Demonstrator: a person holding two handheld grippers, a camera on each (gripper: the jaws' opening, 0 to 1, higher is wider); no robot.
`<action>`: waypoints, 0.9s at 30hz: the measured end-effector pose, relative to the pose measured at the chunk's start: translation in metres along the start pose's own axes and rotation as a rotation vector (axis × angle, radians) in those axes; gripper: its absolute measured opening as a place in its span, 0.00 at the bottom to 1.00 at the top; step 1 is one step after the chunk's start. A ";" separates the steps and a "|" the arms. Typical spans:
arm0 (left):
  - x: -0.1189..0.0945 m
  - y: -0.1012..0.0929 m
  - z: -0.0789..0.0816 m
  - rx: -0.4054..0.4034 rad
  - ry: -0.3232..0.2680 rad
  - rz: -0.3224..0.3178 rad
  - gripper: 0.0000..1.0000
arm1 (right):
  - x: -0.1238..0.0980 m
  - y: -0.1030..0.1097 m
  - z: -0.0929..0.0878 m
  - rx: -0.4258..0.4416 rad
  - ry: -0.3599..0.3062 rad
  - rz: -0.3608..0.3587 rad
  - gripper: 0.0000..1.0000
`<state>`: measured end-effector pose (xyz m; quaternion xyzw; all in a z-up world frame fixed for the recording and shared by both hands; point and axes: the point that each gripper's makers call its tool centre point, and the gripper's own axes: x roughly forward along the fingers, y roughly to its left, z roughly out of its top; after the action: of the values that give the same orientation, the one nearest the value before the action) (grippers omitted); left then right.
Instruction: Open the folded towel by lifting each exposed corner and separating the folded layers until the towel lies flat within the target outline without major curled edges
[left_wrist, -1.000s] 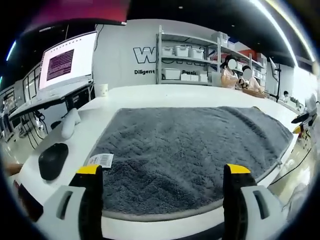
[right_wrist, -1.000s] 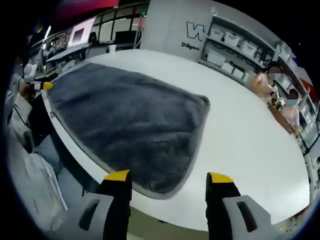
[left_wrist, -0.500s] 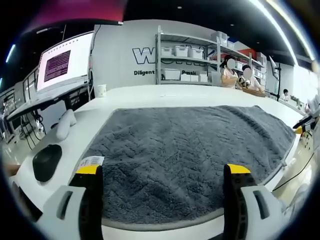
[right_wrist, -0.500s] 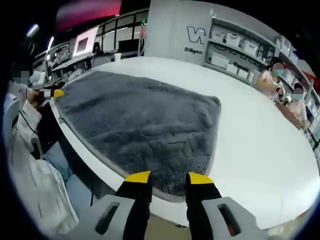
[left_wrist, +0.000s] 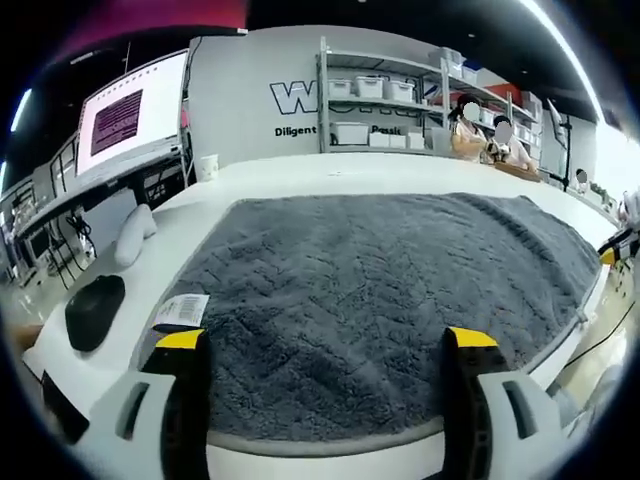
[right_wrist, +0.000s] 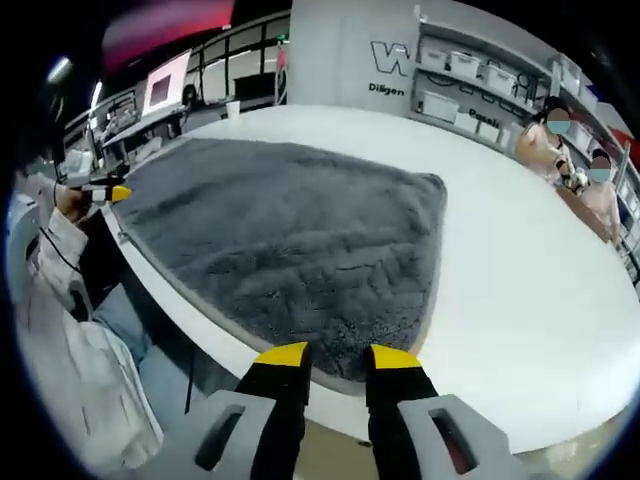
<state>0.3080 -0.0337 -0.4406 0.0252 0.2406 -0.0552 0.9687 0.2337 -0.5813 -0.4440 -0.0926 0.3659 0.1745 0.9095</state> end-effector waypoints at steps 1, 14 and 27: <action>0.000 0.000 0.000 -0.002 0.000 0.001 0.95 | 0.000 0.000 -0.001 0.008 -0.001 0.002 0.16; -0.005 0.000 -0.004 -0.014 0.006 0.028 0.94 | -0.003 -0.002 -0.004 0.003 -0.008 0.033 0.16; -0.009 -0.001 -0.007 -0.022 0.022 0.037 0.94 | -0.008 -0.006 -0.009 0.001 -0.002 0.034 0.15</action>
<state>0.2967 -0.0329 -0.4423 0.0195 0.2513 -0.0344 0.9671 0.2245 -0.5912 -0.4449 -0.0855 0.3666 0.1898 0.9068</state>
